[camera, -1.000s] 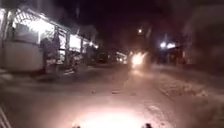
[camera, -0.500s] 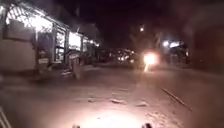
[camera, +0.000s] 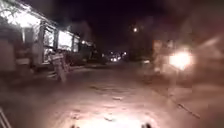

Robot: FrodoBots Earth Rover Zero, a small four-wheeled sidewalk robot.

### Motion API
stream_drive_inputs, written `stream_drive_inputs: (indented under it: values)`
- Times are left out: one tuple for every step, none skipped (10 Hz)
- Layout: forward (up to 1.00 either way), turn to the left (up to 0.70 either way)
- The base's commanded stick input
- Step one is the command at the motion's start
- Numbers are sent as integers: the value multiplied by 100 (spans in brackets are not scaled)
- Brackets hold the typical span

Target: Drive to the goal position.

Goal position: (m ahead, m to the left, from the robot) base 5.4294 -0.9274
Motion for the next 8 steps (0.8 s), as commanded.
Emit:
stream_drive_inputs:
  values:
    - [85, 0]
    - [85, 0]
    - [85, 0]
    - [85, 0]
    - [85, -2]
    - [85, -15]
    - [85, -34]
    - [85, -34]
